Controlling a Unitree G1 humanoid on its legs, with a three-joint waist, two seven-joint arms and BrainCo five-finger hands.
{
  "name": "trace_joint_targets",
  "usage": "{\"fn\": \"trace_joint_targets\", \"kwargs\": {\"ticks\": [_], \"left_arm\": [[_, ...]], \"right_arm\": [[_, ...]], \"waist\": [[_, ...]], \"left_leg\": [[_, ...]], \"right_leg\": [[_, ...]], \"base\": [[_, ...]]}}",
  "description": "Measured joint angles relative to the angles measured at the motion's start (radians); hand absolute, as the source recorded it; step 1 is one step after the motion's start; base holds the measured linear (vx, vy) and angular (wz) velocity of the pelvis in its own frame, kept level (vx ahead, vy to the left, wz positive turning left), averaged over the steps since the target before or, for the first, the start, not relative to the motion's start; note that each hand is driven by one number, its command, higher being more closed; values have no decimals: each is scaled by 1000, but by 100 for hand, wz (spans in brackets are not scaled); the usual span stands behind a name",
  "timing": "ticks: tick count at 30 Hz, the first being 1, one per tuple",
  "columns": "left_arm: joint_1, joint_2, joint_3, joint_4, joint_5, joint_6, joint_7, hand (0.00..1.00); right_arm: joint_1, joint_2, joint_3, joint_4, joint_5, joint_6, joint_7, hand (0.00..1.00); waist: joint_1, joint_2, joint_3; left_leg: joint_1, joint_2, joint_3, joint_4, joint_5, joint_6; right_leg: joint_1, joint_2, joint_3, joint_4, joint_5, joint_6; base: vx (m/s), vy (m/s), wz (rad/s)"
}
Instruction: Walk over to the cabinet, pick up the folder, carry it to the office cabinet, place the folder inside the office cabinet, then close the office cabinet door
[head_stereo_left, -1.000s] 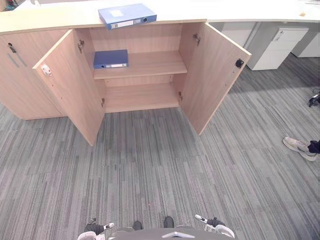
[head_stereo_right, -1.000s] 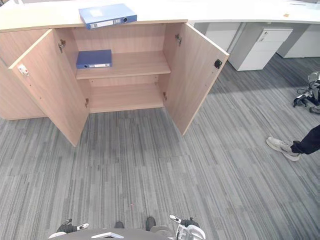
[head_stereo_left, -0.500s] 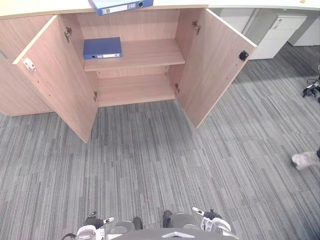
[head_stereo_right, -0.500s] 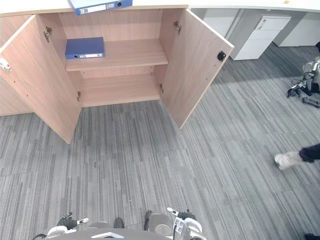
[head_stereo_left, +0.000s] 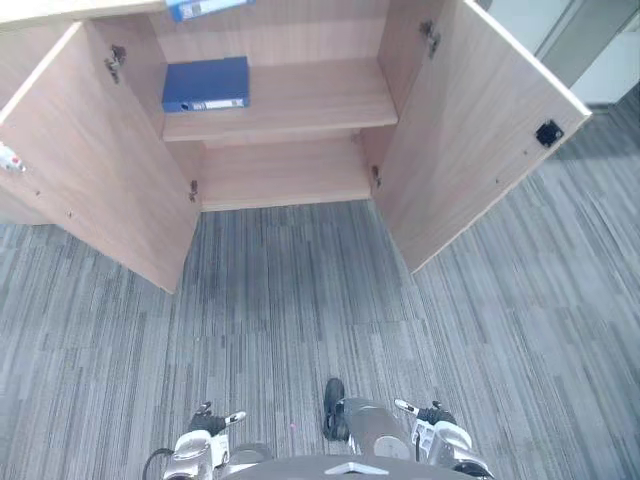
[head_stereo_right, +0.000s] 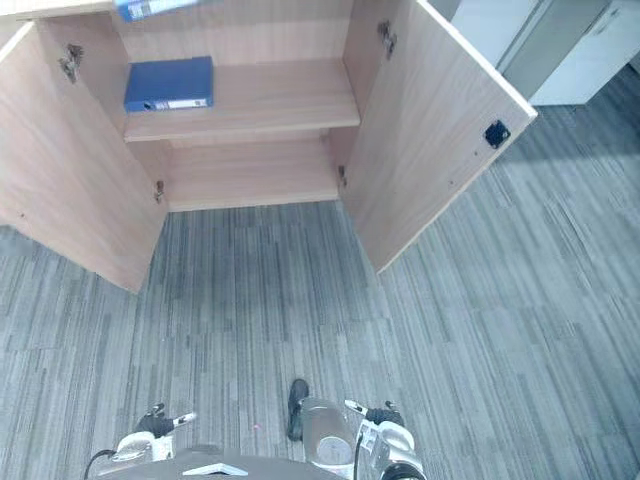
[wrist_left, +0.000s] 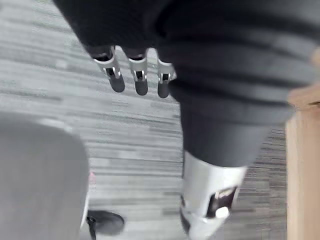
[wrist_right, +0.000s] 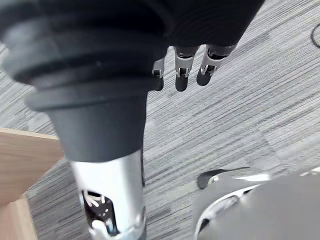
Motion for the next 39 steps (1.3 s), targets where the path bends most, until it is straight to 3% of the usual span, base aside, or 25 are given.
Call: {"fn": "trace_joint_targets", "kwargs": {"ticks": [3,6,9,11,12,13,14,16,17,18,19,20,21,23,25,26,28,29,30,32,33,34,36,37,39], "left_arm": [[-3,-5,32,-51,0,-8,0,0],[-8,-12,36,-79,-1,-14,2,0],[-18,-14,35,-84,0,-19,2,0],[-22,-13,26,-81,0,-19,3,0],[-22,-12,24,-76,-2,-20,3,0],[-23,-9,24,-74,-1,-20,3,0],[-23,-1,24,-75,-1,-20,3,0],[-24,22,23,-61,-1,-20,3,0],[-25,26,21,-53,-1,-19,3,0],[-29,30,11,-38,-1,-16,3,0],[-28,34,3,-32,-1,-14,4,0],[-27,42,-22,-16,-1,-12,4,0],[-27,45,-31,-3,-1,-11,4,0],[-23,43,-33,-2,-1,-9,4,0],[-24,37,-27,-1,-2,-9,4,0],[-27,29,-19,0,-2,-9,5,0],[-27,23,-16,1,-2,-10,5,0],[-26,26,-13,2,-2,-10,4,0],[-30,13,2,8,-2,-9,5,0],[-20,-35,51,3,-1,-12,4,0],[-29,-50,71,1,0,-15,4,0],[-35,-53,76,0,-1,-15,4,0],[-37,-66,97,-24,-1,-17,3,0],[-34,-70,101,-41,-1,-19,4,0],[-41,-71,98,-46,-1,-19,3,0]], "right_arm": [[11,32,31,-27,14,-1,0,0],[12,32,30,-31,19,1,-1,0],[15,45,13,-43,19,0,-3,0],[15,48,-1,-43,19,0,-5,0],[13,47,-3,-31,19,0,-7,0],[13,51,-4,-18,18,2,-7,0],[15,61,-4,-17,17,3,-7,0],[16,89,-11,-12,15,2,-5,0],[15,91,-15,-11,14,2,-5,0],[12,89,-19,-14,13,2,-5,0],[10,89,-19,-13,10,1,-3,0],[7,86,-16,-18,2,-1,-1,0],[6,82,-1,-21,-4,0,-1,0],[3,78,10,-22,-5,-1,0,0],[-3,75,20,-22,-5,-2,0,0],[-8,71,19,-23,-5,-2,0,0],[-6,66,19,-22,-4,-1,0,0],[6,66,19,-20,-5,0,0,0],[13,65,8,-20,4,-1,1,0],[14,38,3,-21,-4,0,1,0],[14,34,-3,-22,-3,-1,0,0],[15,33,-2,-22,-3,-1,0,0],[20,25,23,-22,-3,0,0,0],[20,26,29,-22,-2,0,-1,0],[21,29,30,-24,-1,0,-1,0]], "waist": [[28,-18,9],[53,-19,8],[71,-27,10],[70,-26,9],[77,-30,7],[80,-45,-8],[79,-62,-15],[79,-105,-35],[80,-108,-34],[72,-109,-33],[66,-106,-31],[61,-103,-28],[62,-100,-27],[62,-98,-26],[58,-94,-24],[44,-86,-22],[36,-84,-21],[34,-94,-26],[35,-87,-27],[39,-25,-42],[33,-15,-32],[31,-13,-30],[43,-13,-30],[58,-13,-30],[64,-16,-31]], "left_leg": [[-167,105,80,309,-17,22],[-299,110,139,215,-25,35],[-343,53,164,-64,-5,30],[-357,5,152,-273,76,33],[-350,-20,130,-339,176,52],[-343,-56,125,-337,234,95],[-346,-71,125,-322,224,111],[-323,-100,157,-281,160,144],[-302,-105,168,-281,148,151],[-247,-115,172,-298,123,162],[-217,-122,171,-309,114,166],[-160,-131,169,-335,103,169],[-91,-142,168,-380,103,169],[-10,-142,166,-438,103,168],[36,-132,156,-472,103,168],[54,-120,140,-487,100,158],[81,-114,116,-511,94,127],[96,-125,104,-518,83,102],[120,-120,81,-520,62,73],[124,-68,85,-485,60,55],[88,-45,82,-385,55,47],[62,-31,83,-310,54,45],[-62,48,102,2,51,30],[-93,85,131,71,45,40],[-127,105,165,40,31,45]], "right_leg": [[111,19,22,-33,-47,-18],[187,6,61,-87,-55,0],[256,-35,91,-147,-58,34],[288,-62,106,-176,-73,67],[304,-79,121,-190,-88,94],[314,-109,147,-195,-107,110],[314,-125,155,-188,-112,112],[261,-168,194,-40,-112,111],[238,-176,203,37,-111,113],[162,-191,216,242,-76,148],[125,-199,221,340,-68,168],[58,-205,221,507,-92,180],[4,-209,200,602,-124,168],[-58,-206,132,604,-163,134],[-117,-178,92,496,-178,115],[-141,-150,78,367,-168,106],[-152,-118,86,138,-71,93],[-143,-116,97,12,58,83],[-126,-113,99,23,145,68],[-92,-89,60,11,101,57],[-57,-86,35,7,74,49],[-35,-87,24,3,63,45],[37,-69,-7,-15,33,35],[62,-56,-7,-22,23,31],[85,-50,-3,-39,16,36]], "base": [[367,-151,-18],[259,19,-36],[327,127,-35],[355,228,-27],[467,352,-44],[402,317,-45],[438,297,-39],[445,267,-33],[520,316,-28],[342,205,-12],[427,230,0],[398,145,9],[477,156,13],[393,53,15],[316,-38,22],[303,-109,40],[347,-161,45],[351,-195,44],[354,-198,38],[336,-223,43],[328,-257,65],[191,-184,76],[179,-167,32],[204,-154,-17],[179,-61,-23]]}}
